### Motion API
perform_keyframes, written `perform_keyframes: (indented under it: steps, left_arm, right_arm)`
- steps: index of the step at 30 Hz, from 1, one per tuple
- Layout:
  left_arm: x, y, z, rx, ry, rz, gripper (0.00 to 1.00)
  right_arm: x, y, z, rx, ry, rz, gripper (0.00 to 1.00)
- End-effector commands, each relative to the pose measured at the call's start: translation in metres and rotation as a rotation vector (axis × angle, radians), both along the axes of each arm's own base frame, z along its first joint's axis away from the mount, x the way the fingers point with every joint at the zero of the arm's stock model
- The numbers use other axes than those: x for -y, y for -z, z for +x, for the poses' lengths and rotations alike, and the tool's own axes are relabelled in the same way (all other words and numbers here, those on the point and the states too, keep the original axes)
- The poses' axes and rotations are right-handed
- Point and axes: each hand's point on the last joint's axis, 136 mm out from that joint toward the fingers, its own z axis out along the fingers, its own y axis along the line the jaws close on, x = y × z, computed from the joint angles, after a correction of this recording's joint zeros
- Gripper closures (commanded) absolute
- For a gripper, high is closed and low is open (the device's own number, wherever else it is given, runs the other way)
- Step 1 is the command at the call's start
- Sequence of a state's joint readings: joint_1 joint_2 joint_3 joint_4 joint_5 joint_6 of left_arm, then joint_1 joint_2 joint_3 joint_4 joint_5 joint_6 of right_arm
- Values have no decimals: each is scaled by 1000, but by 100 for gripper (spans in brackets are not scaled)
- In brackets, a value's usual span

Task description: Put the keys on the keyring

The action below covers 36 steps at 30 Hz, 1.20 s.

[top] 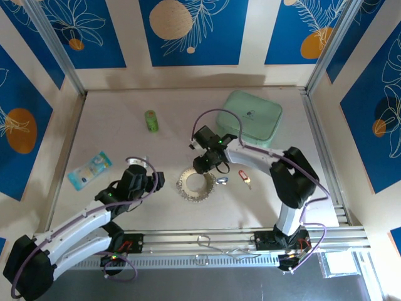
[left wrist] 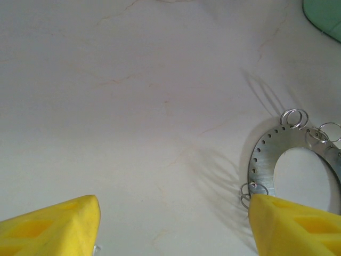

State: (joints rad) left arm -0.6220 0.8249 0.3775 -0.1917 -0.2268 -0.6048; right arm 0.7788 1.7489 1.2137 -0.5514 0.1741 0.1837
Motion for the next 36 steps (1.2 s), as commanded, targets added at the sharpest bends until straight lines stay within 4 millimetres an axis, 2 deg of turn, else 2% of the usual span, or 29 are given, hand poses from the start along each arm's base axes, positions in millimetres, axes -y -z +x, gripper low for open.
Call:
perform_keyframes:
  steps: [1, 5, 10, 13, 17, 25, 32, 36]
  left_arm:
    - [7, -4, -3, -52, 22, -26, 31]
    - [21, 3, -10, -127, 65, -65, 34]
    - [28, 9, -10, -185, 40, -93, 33]
    - [22, 8, -4, -173, -25, -89, 32]
    - [-2, 3, 1, -130, -169, -73, 32]
    - [-42, -10, -10, -50, -335, -66, 32]
    - [-46, -17, -12, -34, -336, -64, 32]
    - [-45, -17, -11, -33, -328, -62, 32]
  right_arm:
    - [-11, -15, -31, -49, 4, 103, 60]
    - [-18, -15, -56, -94, 13, 176, 60]
    - [-28, -7, -68, -142, -49, 232, 62]
    - [-34, -2, -79, -161, -90, 222, 62]
    - [-42, 8, -94, -117, -153, 110, 62]
    - [-59, 28, -101, -28, -180, -80, 60]
    - [-62, 43, -98, 70, -190, -251, 59]
    - [-62, 45, -98, 96, -194, -287, 60]
